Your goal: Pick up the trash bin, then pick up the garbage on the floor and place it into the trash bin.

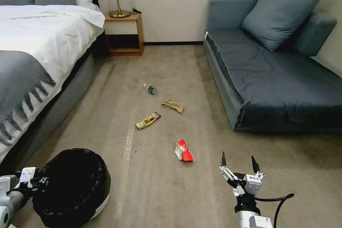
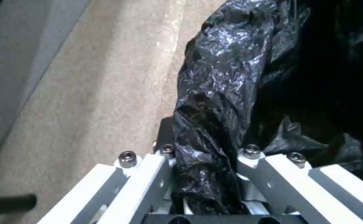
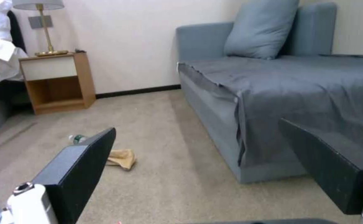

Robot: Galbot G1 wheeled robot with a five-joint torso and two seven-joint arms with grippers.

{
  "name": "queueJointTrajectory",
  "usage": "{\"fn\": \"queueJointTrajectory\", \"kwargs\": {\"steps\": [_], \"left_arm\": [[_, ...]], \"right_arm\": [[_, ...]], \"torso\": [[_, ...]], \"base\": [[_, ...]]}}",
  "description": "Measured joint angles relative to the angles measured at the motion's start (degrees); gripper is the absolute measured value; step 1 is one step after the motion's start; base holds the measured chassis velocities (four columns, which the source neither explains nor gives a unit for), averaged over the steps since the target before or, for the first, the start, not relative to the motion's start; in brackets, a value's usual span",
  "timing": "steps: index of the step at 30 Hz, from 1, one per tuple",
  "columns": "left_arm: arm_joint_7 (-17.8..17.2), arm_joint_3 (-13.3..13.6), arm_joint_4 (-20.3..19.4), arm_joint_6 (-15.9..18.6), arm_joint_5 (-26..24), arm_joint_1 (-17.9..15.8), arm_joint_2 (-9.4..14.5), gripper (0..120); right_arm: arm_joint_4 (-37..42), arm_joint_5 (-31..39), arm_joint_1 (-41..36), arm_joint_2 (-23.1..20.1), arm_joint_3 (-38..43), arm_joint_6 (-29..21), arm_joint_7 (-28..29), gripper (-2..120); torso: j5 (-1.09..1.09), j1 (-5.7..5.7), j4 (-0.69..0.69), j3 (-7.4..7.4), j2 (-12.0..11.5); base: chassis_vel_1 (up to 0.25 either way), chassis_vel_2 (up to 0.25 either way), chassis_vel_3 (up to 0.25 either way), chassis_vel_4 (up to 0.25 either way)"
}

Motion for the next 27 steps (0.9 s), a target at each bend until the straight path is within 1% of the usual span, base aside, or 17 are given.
{"fn": "queueJointTrajectory", "kwargs": {"steps": [2, 3, 4, 6, 7, 8, 9, 11, 12, 13, 15, 16, 18, 23, 27], "left_arm": [[-3.40, -1.20, -3.24, 1.73, -2.54, 0.18, -0.89, 7], [-3.40, -1.20, -3.24, 1.73, -2.54, 0.18, -0.89, 7], [-4.84, -2.00, -4.86, 2.21, -3.36, 0.23, -1.24, 3], [-6.80, -3.58, -7.90, 2.95, -4.67, 0.55, -1.86, 3], [-7.45, -4.31, -9.52, 3.31, -5.28, 0.84, -2.20, 3], [-7.45, -4.31, -9.52, 3.31, -5.28, 0.84, -2.20, 3], [-7.81, -4.97, -10.80, 3.47, -5.48, 1.13, -2.47, 3], [-8.40, -5.98, -12.41, 3.42, -4.66, 1.52, -2.75, 3], [-8.40, -5.98, -12.41, 3.42, -4.66, 1.52, -2.75, 3], [-8.64, -6.45, -13.15, 3.24, -3.78, 1.78, -2.90, 3], [-9.18, -7.16, -14.95, 2.77, -1.82, 2.53, -3.46, 3], [-9.18, -7.16, -14.95, 2.77, -1.82, 2.53, -3.46, 3], [-9.83, -7.70, -16.30, 2.22, -0.22, 2.86, -3.88, 3], [-10.18, -7.69, -17.09, 1.40, 2.97, 3.33, -4.43, 3], [-10.27, -7.30, -17.80, 0.89, 4.30, 3.61, -5.40, 3]], "right_arm": [[0.00, 0.04, 0.04, -0.12, 0.00, 0.00, 0.00, 100], [0.00, 0.04, 0.04, -0.12, 0.00, 0.00, 0.00, 100], [-0.02, 0.05, 0.09, -0.16, -0.02, 0.00, 0.00, 100], [-0.19, 0.10, 0.22, -0.26, -0.05, 0.01, 0.00, 100], [-0.31, 0.12, 0.29, -0.30, -0.09, 0.01, 0.00, 100], [-0.31, 0.12, 0.29, -0.30, -0.09, 0.01, 0.00, 100], [-0.47, 0.16, 0.35, -0.36, -0.11, 0.02, 0.00, 100], [-0.73, 0.26, 0.41, -0.48, -0.16, 0.08, -0.02, 100], [-0.73, 0.26, 0.41, -0.48, -0.16, 0.08, -0.02, 100], [-0.86, 0.35, 0.43, -0.54, -0.21, 0.15, -0.07, 100], [-1.30, 0.62, 0.51, -0.92, -0.57, 0.72, -0.72, 100], [-1.30, 0.62, 0.51, -0.92, -0.57, 0.72, -0.72, 100], [-1.71, 0.83, 0.56, -1.48, -1.35, 1.50, -1.73, 100], [-2.06, 0.15, 0.39, -2.74, -2.71, 2.78, -3.80, 100], [-2.73, -0.83, -0.03, -4.06, -3.78, 3.79, -4.66, 100]], "torso": [[-0.02, 0.00, 0.00, 0.00, -0.01], [-0.02, 0.00, 0.00, 0.00, -0.01], [0.00, 0.00, -0.03, 0.00, -0.01], [0.09, 0.00, -0.01, 0.00, 0.00], [0.07, 0.00, 0.00, 0.00, 0.00], [0.07, 0.00, 0.00, 0.00, 0.00], [0.04, 0.00, 0.00, 0.00, 0.00], [0.07, 0.00, -0.01, 0.00, -0.01], [0.07, 0.00, -0.01, 0.00, -0.01], [0.10, 0.00, -0.01, 0.00, -0.01], [0.05, 0.00, 0.01, 0.00, 0.00], [0.05, 0.00, 0.01, 0.00, 0.00], [0.09, 0.00, 0.00, 0.00, 0.00], [0.06, 0.00, 0.01, 0.00, -0.01], [0.06, 0.00, 0.01, 0.00, -0.01]], "base": [[0.000, 0.000, 0.000, 0.000], [0.000, 0.000, 0.000, 0.000], [0.000, 0.000, 0.000, 0.000], [0.000, 0.000, 0.000, 0.000], [0.000, 0.000, 0.000, 0.000], [0.000, 0.000, 0.000, 0.000], [0.000, 0.000, 0.000, 0.000], [0.000, 0.000, 0.000, 0.000], [0.000, 0.000, 0.000, 0.000], [0.000, 0.000, 0.000, 0.000], [0.000, 0.000, 0.000, 0.000], [0.000, 0.000, 0.000, 0.000], [0.000, 0.000, 0.000, 0.000], [0.000, 0.000, 0.000, 0.000], [0.000, 0.000, 0.000, 0.000]]}}
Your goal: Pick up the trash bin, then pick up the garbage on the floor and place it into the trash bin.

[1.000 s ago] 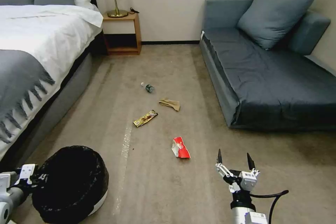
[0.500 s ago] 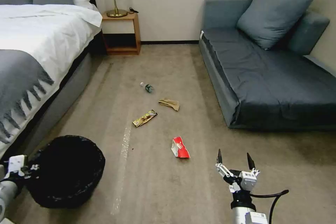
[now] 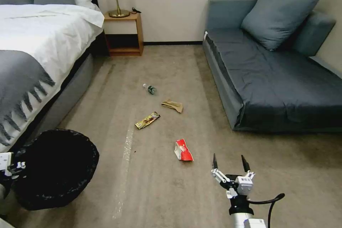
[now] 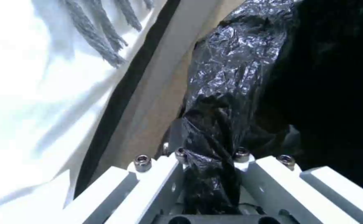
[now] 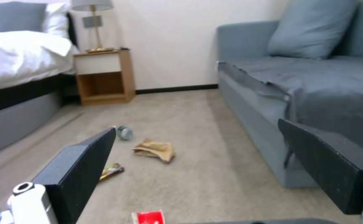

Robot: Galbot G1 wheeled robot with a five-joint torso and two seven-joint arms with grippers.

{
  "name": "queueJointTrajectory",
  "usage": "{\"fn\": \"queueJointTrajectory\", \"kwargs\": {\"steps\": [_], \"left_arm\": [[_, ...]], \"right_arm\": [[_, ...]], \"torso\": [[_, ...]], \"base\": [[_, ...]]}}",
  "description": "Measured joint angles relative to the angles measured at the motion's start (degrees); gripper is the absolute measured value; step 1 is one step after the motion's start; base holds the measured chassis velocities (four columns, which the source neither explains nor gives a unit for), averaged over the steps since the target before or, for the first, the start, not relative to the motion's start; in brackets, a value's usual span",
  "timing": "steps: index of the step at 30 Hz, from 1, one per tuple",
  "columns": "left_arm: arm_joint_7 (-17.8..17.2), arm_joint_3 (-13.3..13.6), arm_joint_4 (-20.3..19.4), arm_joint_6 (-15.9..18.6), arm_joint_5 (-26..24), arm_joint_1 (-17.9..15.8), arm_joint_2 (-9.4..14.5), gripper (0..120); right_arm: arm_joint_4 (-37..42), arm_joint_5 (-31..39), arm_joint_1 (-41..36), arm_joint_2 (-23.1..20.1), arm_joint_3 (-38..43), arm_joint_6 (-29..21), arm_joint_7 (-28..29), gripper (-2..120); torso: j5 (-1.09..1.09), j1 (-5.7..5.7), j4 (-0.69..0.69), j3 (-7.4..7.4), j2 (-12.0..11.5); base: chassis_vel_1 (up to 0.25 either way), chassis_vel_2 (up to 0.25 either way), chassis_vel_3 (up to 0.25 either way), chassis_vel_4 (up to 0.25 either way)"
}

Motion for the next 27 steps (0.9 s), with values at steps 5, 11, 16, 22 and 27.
{"fn": "queueJointTrajectory", "kwargs": {"steps": [5, 11, 16, 22, 27], "left_arm": [[-0.01, 0.56, -0.57, -0.67, 1.60, 0.02, -0.71, 3], [0.03, 1.20, -0.90, -0.73, 2.31, -0.47, -1.15, 3], [0.10, 1.23, -0.90, -0.73, 2.84, -0.53, -1.36, 3], [0.18, 1.15, -0.62, -0.83, 2.89, -0.59, -1.37, 3], [0.27, 1.13, -0.32, -0.94, 2.98, -0.70, -1.37, 3]], "right_arm": [[-0.63, -1.68, -0.32, -1.43, -0.68, 0.98, -0.64, 100], [-1.02, -0.20, -0.42, -2.94, -1.41, 1.01, -1.85, 100], [-1.51, -0.38, -0.22, -3.01, -1.47, 1.11, -2.03, 100], [-1.66, -0.18, -0.05, -3.04, -1.81, 0.55, -2.11, 100], [-1.74, 0.16, 0.04, -3.34, -1.86, -0.53, -2.21, 100]], "torso": [[0.02, 0.00, 0.00, 0.00, 0.00], [0.03, 0.00, 0.00, 0.00, 0.00], [0.02, 0.00, 0.00, 0.00, 0.00], [0.02, 0.00, 0.00, 0.00, 0.00], [0.02, 0.00, 0.00, 0.00, 0.00]], "base": [[0.000, 0.000, 0.000, 0.000], [0.000, 0.000, 0.000, 0.000], [-0.040, 0.024, 0.038, -0.023], [-0.083, 0.073, 0.096, -0.067], [-0.085, 0.080, 0.080, -0.085]]}}
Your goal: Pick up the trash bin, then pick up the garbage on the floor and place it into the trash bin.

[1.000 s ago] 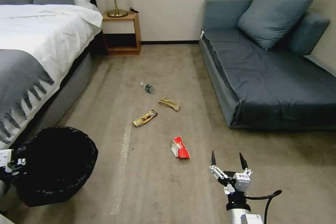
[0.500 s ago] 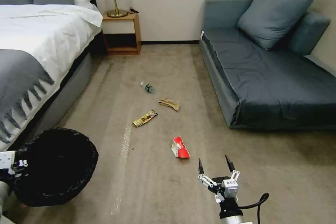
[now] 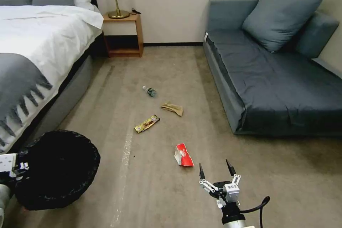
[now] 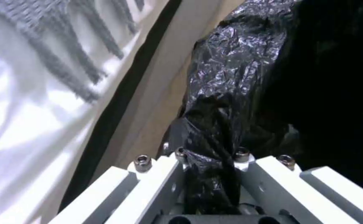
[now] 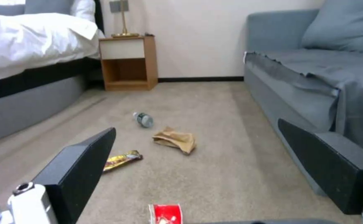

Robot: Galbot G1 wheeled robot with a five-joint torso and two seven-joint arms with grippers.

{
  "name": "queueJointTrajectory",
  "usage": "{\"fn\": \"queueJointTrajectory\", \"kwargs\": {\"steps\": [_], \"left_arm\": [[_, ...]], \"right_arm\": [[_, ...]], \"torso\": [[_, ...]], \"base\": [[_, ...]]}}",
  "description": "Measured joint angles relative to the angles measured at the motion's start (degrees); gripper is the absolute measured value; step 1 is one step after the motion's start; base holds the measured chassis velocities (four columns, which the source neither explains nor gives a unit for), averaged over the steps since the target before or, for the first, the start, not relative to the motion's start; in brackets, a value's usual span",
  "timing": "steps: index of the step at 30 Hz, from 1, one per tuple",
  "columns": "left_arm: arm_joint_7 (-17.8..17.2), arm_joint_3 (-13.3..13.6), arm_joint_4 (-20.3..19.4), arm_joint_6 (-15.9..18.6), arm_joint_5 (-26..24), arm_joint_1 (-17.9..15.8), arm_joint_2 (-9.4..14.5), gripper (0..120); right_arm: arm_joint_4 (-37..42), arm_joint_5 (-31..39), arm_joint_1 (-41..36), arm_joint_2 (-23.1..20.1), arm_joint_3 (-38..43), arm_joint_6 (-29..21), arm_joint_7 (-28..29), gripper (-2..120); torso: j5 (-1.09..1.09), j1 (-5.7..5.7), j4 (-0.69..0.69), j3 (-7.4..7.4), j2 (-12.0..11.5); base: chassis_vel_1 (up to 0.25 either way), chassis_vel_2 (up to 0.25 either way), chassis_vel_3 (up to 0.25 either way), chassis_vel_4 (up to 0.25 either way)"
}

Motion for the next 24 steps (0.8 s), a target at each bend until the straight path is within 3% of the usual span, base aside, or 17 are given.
{"fn": "queueJointTrajectory", "kwargs": {"steps": [14, 24], "left_arm": [[0.18, 0.11, 0.49, -0.18, 0.19, -0.24, 0.02, 3], [0.26, 0.12, 0.64, -0.30, 0.19, -0.19, -0.12, 3]], "right_arm": [[-0.33, -0.13, 0.19, -1.14, -0.86, -1.35, -0.34, 100], [-0.79, -0.33, 0.28, -1.43, -1.09, -1.14, -0.78, 100]], "torso": [[0.00, 0.00, 0.00, 0.00, 0.00], [0.00, 0.00, 0.00, 0.00, 0.00]], "base": [[-0.074, 0.061, 0.080, -0.072], [-0.126, 0.124, 0.122, -0.137]]}}
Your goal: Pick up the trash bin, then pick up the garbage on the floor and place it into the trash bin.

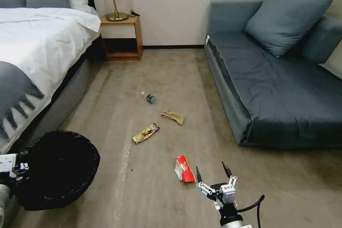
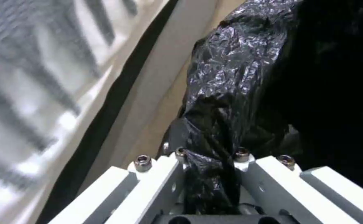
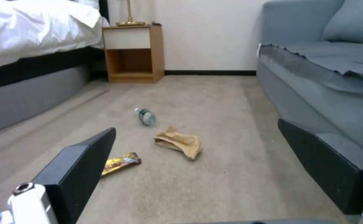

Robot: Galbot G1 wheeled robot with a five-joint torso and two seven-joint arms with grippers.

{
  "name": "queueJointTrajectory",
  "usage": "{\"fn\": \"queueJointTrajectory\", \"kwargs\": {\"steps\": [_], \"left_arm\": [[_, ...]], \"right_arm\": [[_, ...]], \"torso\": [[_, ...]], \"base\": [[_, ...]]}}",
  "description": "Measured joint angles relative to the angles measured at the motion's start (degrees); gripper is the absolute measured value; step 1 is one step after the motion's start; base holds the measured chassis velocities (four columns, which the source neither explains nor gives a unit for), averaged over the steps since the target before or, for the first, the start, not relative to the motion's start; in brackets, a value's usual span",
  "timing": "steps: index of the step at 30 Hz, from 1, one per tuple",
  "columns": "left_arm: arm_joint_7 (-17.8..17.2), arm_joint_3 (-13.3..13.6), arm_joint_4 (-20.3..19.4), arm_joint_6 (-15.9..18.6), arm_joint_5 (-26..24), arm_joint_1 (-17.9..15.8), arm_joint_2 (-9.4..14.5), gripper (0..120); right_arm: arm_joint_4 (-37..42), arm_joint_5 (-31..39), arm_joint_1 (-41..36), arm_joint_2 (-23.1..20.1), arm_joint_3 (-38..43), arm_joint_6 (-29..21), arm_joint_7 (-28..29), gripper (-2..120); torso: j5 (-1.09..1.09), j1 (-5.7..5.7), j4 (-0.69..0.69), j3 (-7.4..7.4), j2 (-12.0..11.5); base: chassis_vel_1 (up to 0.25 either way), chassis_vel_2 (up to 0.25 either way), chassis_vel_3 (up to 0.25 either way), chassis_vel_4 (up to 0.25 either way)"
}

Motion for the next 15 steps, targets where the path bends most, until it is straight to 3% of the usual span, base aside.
{"fn": "queueJointTrajectory", "kwargs": {"steps": [9, 12, 13, 15], "left_arm": [[0.10, -0.04, 0.18, -0.16, 0.10, 0.13, -0.12, 3], [0.20, -0.04, 0.18, -0.18, 0.24, 0.35, -0.19, 3], [0.20, -0.04, 0.18, -0.18, 0.24, 0.35, -0.19, 3], [0.23, -0.01, 0.16, -0.21, 0.44, 0.55, -0.27, 3]], "right_arm": [[-0.27, -0.35, 0.55, -0.95, -0.91, -3.38, 1.35, 100], [1.17, 1.77, 1.11, -4.24, -3.52, -9.57, 1.41, 100], [1.17, 1.77, 1.11, -4.24, -3.52, -9.57, 1.41, 100], [2.46, 5.38, 2.15, -7.77, -6.08, -16.15, 1.04, 100]], "torso": [[0.00, 0.00, 0.00, 0.00, 0.00], [0.00, 0.00, -0.01, 0.00, 0.00], [0.00, 0.00, -0.01, 0.00, 0.00], [0.01, 0.00, -0.01, 0.00, 0.00]], "base": [[-0.151, 0.162, 0.159, -0.151], [-0.095, 0.095, 0.082, -0.089], [-0.062, 0.058, 0.063, -0.044], [0.000, 0.000, 0.000, 0.000]]}}
